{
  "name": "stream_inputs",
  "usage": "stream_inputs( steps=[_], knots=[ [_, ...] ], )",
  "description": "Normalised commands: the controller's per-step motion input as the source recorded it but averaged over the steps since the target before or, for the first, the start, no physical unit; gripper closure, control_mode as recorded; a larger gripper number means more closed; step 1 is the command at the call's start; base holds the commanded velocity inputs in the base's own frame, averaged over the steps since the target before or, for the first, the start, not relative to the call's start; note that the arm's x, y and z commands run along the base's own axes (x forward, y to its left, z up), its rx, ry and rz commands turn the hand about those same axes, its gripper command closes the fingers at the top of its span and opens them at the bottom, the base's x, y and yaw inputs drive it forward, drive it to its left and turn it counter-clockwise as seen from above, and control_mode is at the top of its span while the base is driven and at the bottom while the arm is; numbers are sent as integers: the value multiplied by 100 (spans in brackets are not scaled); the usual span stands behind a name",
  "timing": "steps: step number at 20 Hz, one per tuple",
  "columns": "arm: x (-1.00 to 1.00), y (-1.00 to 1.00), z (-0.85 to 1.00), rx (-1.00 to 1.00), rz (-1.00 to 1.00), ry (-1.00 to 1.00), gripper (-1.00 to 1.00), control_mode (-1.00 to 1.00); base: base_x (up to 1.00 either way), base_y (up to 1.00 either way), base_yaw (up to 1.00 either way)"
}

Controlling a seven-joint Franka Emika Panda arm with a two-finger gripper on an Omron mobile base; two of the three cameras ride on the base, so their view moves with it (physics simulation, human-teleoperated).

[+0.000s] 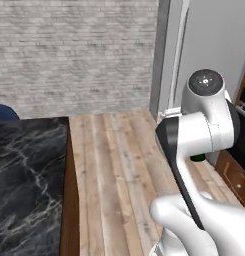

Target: Place the beer and liquor on the top shelf of the fridge to keep them out of children's reach, and place the sweet potato on lower shelves for easy access.

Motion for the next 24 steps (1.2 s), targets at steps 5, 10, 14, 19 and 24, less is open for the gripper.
stream_inputs(
  steps=[5, 10, 14, 19, 24],
  knots=[
    [0, 0, 0, 0, 0, 0, 100, 100, 100, 0, 1],
    [0, 0, 0, 0, 0, 0, 100, 100, 100, 3, 0],
    [0, 0, 0, 0, 0, 0, 100, 100, 100, 16, 0],
    [0, 0, 0, 0, 0, 0, 100, 100, 100, 30, -1],
    [0, 0, 0, 0, 0, 0, 100, 100, 100, 42, -4]
  ],
)
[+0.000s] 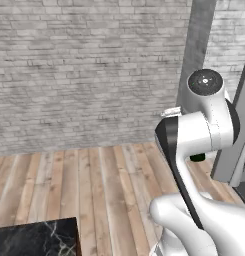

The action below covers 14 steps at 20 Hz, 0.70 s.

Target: Place the beer and liquor on the top shelf of the fridge to keep them out of children's reach, and place the sweet potato on lower shelves for easy access.

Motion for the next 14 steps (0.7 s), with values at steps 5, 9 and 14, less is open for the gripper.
stream_inputs(
  steps=[5, 9, 14],
  knots=[
    [0, 0, 0, 0, 0, 0, 100, 100, 100, 56, -9],
    [0, 0, 0, 0, 0, 0, 100, 100, 100, 44, -16],
    [0, 0, 0, 0, 0, 0, 100, 100, 100, 23, -30]
  ],
)
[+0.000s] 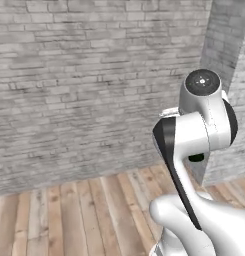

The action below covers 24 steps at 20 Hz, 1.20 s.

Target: Place the beer and liquor on the top shelf of the fridge to keep them out of children's reach, and place the sweet potato on lower shelves for easy access.

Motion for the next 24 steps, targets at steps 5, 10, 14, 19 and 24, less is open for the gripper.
stream_inputs(
  steps=[5, 10, 14, 19, 24],
  knots=[
    [0, 0, 0, 0, 0, 0, 100, 100, 96, 9, -41],
    [0, 0, 0, 0, 0, 0, 100, 100, 67, 2, -53],
    [0, 0, 0, 0, 0, 0, 100, 100, 32, 5, -65],
    [0, 0, 0, 0, 0, 0, 100, 100, 42, 11, -67],
    [0, 0, 0, 0, 0, 0, 100, 100, 44, 8, -65]
  ],
)
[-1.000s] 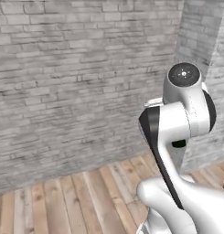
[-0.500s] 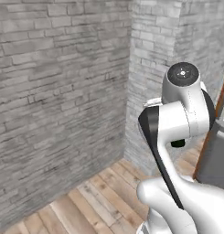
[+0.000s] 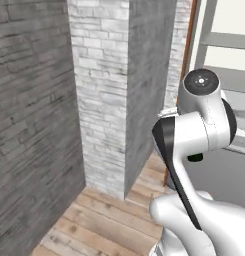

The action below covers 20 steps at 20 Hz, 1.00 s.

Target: Place the beer and liquor on the top shelf of the fridge to keep them out of children's reach, and place the sweet potato on lower shelves for easy access.

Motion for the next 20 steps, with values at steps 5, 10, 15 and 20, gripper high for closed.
stream_inputs(
  steps=[5, 10, 15, 20],
  knots=[
    [0, 0, 0, 0, 0, 0, 100, 100, 44, 7, -64],
    [0, 0, 0, 0, 0, 0, 100, 100, 52, 24, -54],
    [0, 0, 0, 0, 0, 0, 100, 100, 66, 35, -41],
    [0, 0, 0, 0, 0, 0, 100, 100, 92, 10, -29]
  ],
)
